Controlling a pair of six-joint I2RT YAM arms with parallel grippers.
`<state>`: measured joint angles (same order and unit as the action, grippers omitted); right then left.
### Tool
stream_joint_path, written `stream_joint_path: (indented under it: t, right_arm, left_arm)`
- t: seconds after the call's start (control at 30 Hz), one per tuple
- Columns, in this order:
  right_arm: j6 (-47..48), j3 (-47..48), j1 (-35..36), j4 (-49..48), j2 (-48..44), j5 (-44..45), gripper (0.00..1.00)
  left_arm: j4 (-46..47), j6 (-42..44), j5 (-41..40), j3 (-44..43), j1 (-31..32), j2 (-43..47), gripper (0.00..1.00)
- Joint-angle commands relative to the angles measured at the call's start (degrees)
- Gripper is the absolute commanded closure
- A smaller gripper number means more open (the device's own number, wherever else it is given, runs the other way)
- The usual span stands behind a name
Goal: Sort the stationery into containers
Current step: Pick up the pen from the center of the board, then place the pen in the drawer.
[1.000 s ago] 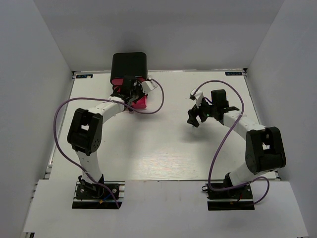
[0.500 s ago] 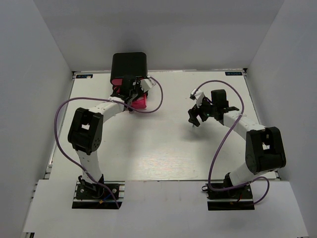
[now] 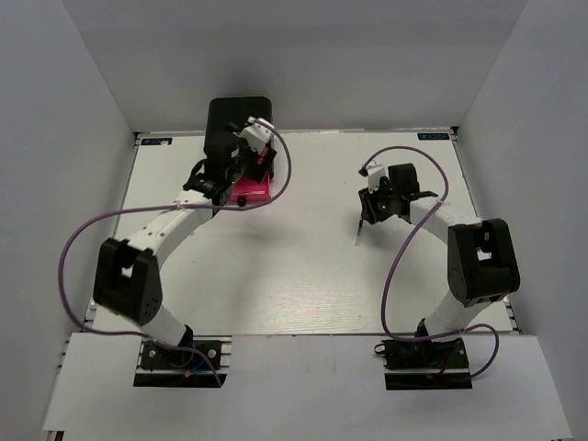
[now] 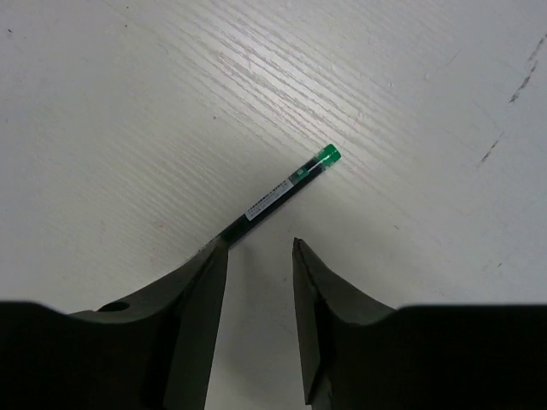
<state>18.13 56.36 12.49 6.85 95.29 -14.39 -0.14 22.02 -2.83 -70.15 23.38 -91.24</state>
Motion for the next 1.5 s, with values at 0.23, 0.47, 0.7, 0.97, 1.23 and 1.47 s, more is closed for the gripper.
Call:
stream_joint_path:
  t: [0.23,0.47,0.7,0.97,1.23,1.47]
  right_arm:
    - [-9.9,6.0,0.5,6.7,5.0,2.6,0.42]
    - [-12.6,6.0,2.6,5.7,8.7,5.9,0.44]
    - [-11.4,5.5,5.0,6.1,11.1,4.4,0.76]
    - [26.7,19.9,6.2,25.4,13.9,-30.3,0.97]
    - [44.4,37.0,14.0,17.1,18.6,-32.7,1.00]
    - [40.4,48.1,21.0,3.5,28.9,-31.9,1.00]
  left_arm:
    - [3.2,-30.8,0.5,23.2,-0.3,21.1,0.00]
    - [2.5,-36.3,-3.0,30.2,-0.3,28.5,0.00]
    - [0.4,-43.8,-6.2,35.8,-0.8,33.4,0.00]
    - [0.1,-60.8,-6.8,43.2,-1.4,36.5,0.00]
    - [-6.8,-70.6,-8.4,40.3,-1.4,31.0,0.00]
    - [-10.6,-72.7,-8.4,38.7,-1.4,29.1,0.00]
